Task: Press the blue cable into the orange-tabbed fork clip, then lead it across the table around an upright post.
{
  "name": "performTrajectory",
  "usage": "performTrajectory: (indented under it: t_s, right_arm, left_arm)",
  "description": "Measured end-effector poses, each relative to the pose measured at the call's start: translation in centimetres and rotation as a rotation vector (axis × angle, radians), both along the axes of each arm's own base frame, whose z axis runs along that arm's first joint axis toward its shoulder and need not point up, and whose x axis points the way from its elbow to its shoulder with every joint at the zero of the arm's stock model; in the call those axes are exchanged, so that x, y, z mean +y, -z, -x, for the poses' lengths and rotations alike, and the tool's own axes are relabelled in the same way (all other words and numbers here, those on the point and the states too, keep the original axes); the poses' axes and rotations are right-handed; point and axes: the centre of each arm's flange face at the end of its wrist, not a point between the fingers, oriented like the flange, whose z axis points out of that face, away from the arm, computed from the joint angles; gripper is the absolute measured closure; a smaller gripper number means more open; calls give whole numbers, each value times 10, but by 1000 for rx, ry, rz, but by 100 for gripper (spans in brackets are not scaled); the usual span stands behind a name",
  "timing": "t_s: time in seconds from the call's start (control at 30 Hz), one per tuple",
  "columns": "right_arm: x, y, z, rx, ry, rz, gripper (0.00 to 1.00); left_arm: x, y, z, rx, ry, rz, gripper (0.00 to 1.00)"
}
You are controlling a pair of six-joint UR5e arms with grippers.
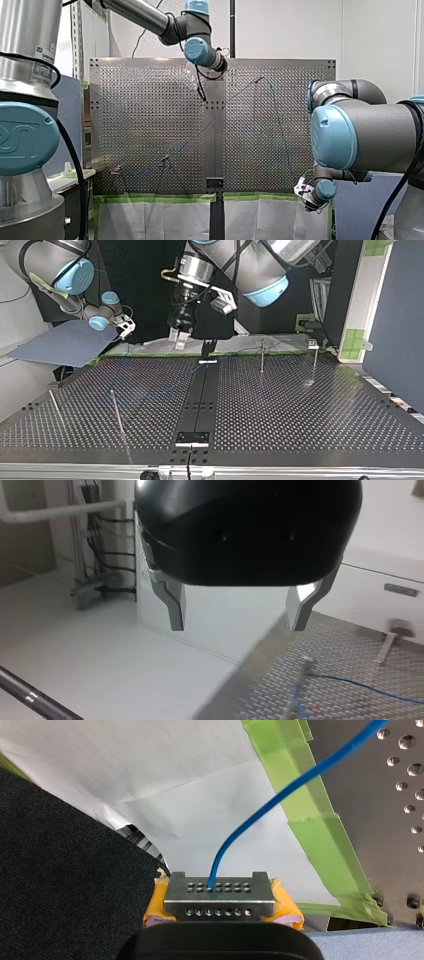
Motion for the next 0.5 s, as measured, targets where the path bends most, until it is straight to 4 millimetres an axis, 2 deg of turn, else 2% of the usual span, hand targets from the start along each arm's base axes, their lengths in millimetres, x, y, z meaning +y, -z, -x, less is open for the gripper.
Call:
performTrajectory:
  t_s: [0.23,0.5]
  right_arm:
    - [0,0,0,0,0,0,100]
    - [0,0,-1,0,-1,0,100]
  left_arm:
    - [-5,64,-6,57,0,-25,2]
    - [3,131,-9,100,-55,-109,2]
